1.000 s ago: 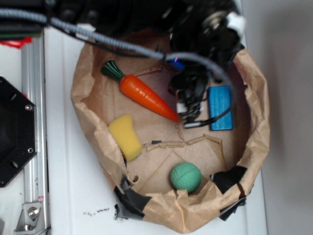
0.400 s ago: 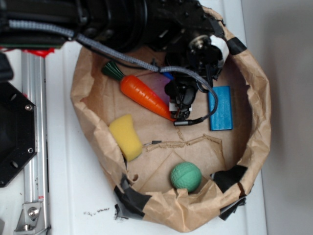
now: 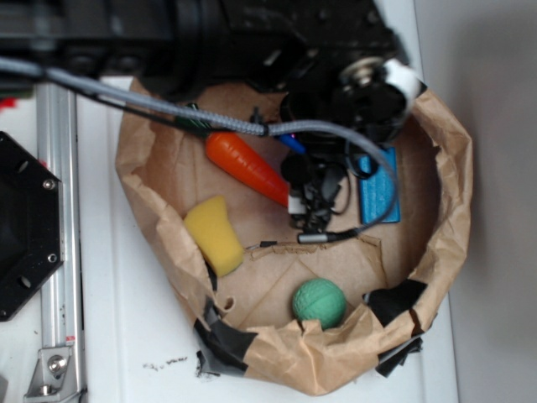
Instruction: Grab the rock.
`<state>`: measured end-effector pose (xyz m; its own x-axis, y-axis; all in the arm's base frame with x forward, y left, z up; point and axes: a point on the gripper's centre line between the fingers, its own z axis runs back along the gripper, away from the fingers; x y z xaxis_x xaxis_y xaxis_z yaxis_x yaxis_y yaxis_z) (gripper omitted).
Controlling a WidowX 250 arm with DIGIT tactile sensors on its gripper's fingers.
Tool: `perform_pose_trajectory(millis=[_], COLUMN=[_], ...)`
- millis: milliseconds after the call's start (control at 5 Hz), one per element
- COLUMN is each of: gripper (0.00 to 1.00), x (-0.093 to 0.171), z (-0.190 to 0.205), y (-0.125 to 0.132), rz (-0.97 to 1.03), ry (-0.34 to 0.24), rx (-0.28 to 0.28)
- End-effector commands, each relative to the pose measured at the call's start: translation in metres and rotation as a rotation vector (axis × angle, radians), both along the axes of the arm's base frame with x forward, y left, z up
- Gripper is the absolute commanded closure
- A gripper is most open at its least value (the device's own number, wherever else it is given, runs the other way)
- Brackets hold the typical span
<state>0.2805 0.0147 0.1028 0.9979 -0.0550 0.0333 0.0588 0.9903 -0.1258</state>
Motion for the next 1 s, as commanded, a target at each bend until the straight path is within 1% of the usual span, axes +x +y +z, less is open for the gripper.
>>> perform_pose_trajectory(millis=[0,400,600,800], gripper=[1.0,1.0,1.0,1.0], x=[-0.0079,-0.008,-0.0031,-0.0037], z=[0.0659,0.067,0.062,0.0606], y=[-0.0264,-0.0199,-0.0185,-0.0227], rz=[0.021,0.045,0.053,0.054], ry=[-0.065,-0.086,-0.09,-0.091], rx=[0.057,0.057,0.057,0.071])
